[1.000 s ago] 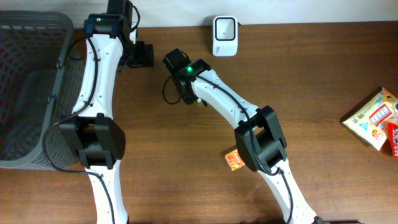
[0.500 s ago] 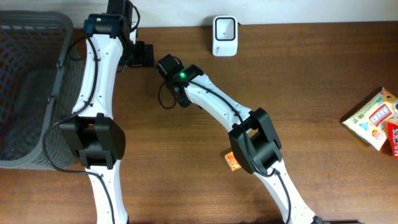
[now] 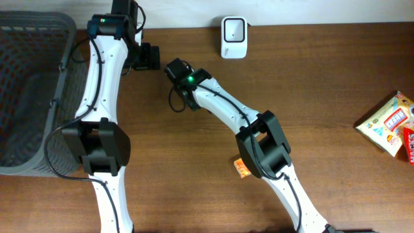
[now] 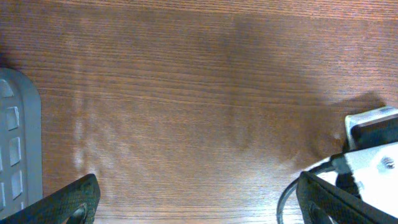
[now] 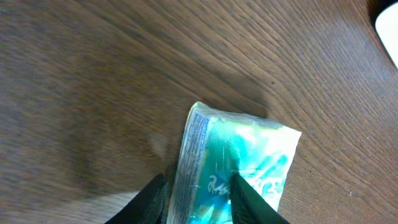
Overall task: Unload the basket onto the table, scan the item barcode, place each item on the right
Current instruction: 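Raise the green pack up in front of the scanner, right gripper, then carry the green pack to the right table edge and release it, then reach the right gripper down and grasp the orange pack, then lift the orange pack toward the scanner with the right gripper, then release the orange pack near the scanner and withdraw the right gripper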
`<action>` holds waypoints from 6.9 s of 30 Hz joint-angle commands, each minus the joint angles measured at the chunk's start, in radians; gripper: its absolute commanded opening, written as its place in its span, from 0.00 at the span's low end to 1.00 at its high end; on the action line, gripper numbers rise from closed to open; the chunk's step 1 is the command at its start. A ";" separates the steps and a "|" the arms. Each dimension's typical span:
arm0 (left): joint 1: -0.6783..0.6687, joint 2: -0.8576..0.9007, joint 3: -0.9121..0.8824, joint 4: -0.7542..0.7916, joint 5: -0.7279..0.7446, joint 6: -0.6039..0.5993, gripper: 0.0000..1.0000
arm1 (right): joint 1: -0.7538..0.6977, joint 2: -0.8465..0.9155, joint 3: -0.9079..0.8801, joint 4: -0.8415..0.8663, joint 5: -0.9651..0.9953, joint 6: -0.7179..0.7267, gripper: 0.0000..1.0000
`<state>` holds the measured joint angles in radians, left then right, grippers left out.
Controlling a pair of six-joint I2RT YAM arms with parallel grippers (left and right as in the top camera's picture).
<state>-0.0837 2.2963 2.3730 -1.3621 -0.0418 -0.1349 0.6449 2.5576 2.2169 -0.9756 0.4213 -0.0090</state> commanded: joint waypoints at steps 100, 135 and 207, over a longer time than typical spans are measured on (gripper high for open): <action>-0.003 -0.008 -0.002 -0.001 0.000 -0.006 0.99 | -1.016 -0.595 0.268 -0.723 -0.515 0.378 0.98; -0.003 -0.008 -0.002 -0.001 0.000 -0.006 0.99 | -0.023 -0.742 -0.938 -0.052 -0.297 1.205 0.85; -0.005 -0.008 -0.002 0.004 0.000 -0.006 0.99 | -0.661 -0.637 -0.425 -0.231 -0.442 0.645 0.98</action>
<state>-0.0856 2.2963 2.3730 -1.3636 -0.0418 -0.1349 0.0322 1.9324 1.7863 -1.1938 -0.0238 0.6392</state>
